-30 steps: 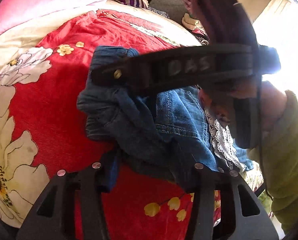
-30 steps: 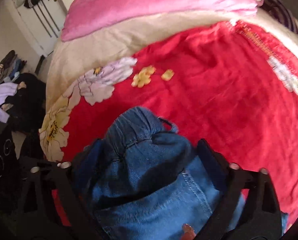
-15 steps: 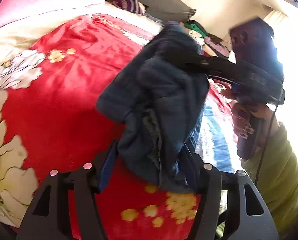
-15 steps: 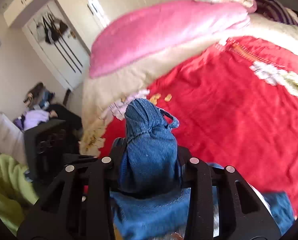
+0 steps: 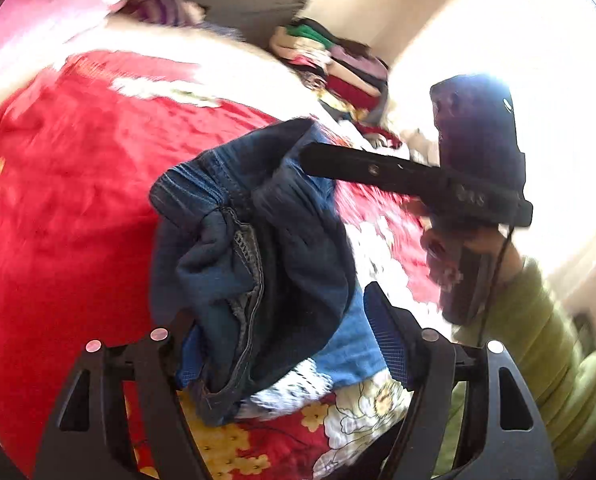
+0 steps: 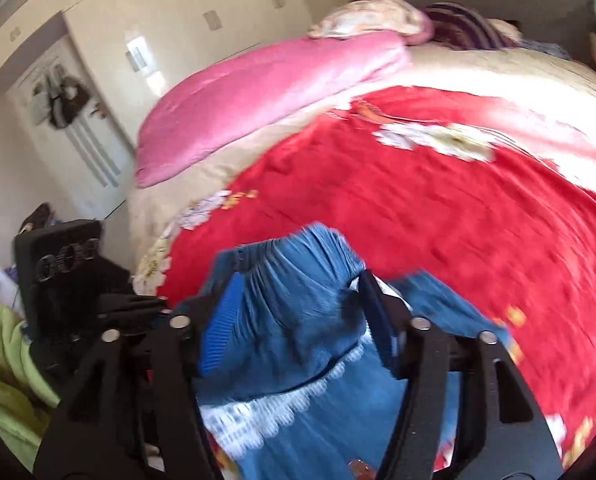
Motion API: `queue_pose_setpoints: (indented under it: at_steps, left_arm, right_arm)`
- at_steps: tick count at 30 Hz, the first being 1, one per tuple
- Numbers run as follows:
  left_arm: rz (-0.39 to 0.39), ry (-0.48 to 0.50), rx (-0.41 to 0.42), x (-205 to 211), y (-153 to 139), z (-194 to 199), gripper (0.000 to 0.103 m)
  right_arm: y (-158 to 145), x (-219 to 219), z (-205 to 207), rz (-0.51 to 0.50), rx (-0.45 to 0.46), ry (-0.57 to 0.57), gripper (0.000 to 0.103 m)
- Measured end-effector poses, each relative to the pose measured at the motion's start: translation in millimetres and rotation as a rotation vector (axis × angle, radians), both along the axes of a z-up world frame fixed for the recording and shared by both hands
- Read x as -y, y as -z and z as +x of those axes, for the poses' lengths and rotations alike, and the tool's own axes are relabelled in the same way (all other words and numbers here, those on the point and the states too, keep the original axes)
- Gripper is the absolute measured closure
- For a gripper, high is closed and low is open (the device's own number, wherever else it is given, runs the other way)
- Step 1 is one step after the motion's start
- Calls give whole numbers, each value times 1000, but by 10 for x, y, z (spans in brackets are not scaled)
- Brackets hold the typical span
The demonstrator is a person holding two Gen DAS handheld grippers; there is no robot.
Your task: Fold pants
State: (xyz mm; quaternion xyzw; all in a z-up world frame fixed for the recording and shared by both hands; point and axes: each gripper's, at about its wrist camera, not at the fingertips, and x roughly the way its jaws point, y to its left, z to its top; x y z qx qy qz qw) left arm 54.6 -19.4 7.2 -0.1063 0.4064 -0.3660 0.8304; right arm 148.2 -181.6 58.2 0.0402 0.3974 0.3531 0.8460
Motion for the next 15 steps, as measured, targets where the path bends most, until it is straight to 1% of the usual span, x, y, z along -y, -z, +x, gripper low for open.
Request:
queue_pose_setpoints:
  at_steps: [2,3,5,7,9,11,13,15]
  left_arm:
    - [50,53,29,162,20,-83,34]
    - [80,72,29,246,59,-116,34]
    - [113,98,16,341,132,-124,34]
    - [153,112,-1,424,211,-186,34]
    - [193,121,6,496,268,-223,33]
    - [223,115,11,516,293,-206,32]
    - [234,113,13,525,282,-258,32]
    - [238,114,17,513,271,-281,32]
  right_arm:
    - [50,176,-64,7,-6,46,42]
    - [107,280,-91,5,-22,83,41]
    - [229,405,-135,-29,-60,145,41]
    - [339,452,-169,-30,-92,174,39]
    - [429,453,-196,-14,-112,182,34]
    - [505,457,-199,-27,-118,193,32]
    - [645,476,-164,-136,-151,244,32]
    - [755,504,-161,-192,-154,270,32]
